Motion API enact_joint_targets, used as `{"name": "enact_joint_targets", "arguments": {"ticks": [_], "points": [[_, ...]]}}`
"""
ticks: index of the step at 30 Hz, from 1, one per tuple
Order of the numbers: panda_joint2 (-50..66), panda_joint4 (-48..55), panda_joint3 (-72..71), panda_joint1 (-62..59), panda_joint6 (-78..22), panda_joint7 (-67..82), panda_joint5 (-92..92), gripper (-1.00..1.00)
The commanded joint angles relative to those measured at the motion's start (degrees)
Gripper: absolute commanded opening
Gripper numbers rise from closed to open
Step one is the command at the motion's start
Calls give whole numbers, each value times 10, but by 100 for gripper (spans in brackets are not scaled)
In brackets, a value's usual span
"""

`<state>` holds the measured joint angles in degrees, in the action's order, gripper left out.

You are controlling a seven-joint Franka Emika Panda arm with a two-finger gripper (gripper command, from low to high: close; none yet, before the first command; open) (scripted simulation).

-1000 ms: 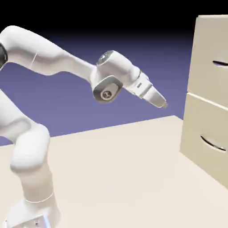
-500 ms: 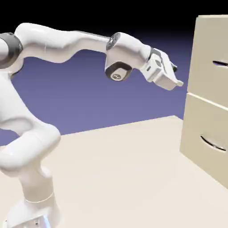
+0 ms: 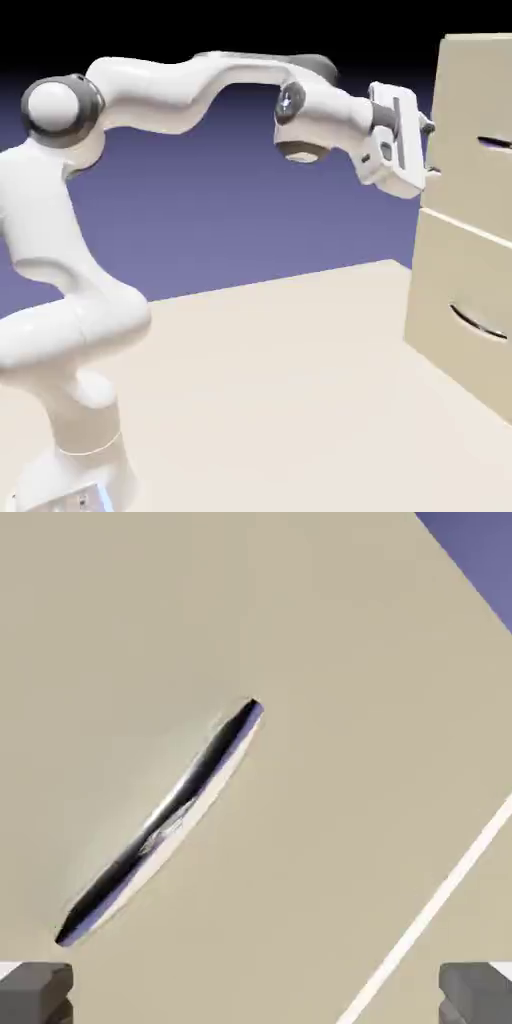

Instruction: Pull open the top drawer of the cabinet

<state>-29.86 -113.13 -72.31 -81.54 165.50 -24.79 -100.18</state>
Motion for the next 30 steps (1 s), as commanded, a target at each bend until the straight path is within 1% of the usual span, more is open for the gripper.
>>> {"name": "enact_joint_targets", "arguments": {"ticks": [1,18,19,25,26,27,28,30], "points": [[1,12,-18,-20,-2,4,-25,0],[12,213,-322,-366,-38,79,-446,0],[12,213,-322,-366,-38,79,-446,0],[-77,334,-397,-491,-31,-38,-400,0],[-80,337,-399,-495,-31,-42,-399,0],[-80,337,-399,-495,-31,-42,-399,-100],[-80,337,-399,-495,-31,-42,-399,-100],[-53,296,-376,-457,-36,-7,-415,-100]]}}
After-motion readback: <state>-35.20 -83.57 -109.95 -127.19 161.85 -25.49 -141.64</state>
